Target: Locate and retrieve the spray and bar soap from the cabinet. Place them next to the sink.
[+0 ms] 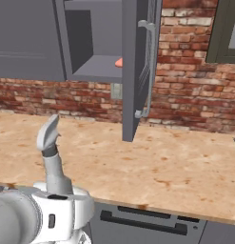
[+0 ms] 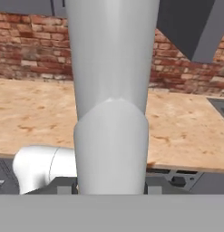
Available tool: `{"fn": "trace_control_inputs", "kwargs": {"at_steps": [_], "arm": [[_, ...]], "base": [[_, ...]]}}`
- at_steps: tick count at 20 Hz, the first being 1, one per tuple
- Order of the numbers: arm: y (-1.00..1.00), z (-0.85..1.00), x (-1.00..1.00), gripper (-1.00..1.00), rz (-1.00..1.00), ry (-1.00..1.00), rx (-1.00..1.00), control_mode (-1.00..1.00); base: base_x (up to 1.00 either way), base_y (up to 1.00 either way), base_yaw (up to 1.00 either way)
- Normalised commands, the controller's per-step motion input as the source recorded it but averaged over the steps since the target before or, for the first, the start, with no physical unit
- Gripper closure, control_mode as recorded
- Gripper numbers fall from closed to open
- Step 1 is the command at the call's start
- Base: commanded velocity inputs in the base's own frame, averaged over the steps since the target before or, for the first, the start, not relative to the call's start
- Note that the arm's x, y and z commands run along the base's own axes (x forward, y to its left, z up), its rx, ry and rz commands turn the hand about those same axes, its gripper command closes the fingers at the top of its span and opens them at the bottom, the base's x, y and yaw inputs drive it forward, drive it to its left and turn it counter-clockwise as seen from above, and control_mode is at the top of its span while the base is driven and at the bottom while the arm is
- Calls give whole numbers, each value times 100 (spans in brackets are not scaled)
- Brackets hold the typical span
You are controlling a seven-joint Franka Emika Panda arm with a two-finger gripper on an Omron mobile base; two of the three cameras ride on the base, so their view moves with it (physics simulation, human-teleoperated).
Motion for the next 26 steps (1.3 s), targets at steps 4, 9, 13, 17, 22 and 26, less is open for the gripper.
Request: {"fn": "trace_control_inputs", "kwargs": {"at_steps": [4,9,13,17,22,26], "arm": [[-11,-23,-65,100,13,-11,0,-100],[-32,-23,-50,100,8,-10,5,-100],[-46,-28,-13,100,4,-3,5,-100],[-48,-24,0,100,0,-1,2,-100],[-45,-25,23,100,0,-6,1,-100],[-32,-13,35,100,3,-10,1,-100]], "base": [[0,0,0],[0,0,0],[0,0,0],[0,0,0],[0,0,0],[0,0,0]]}}
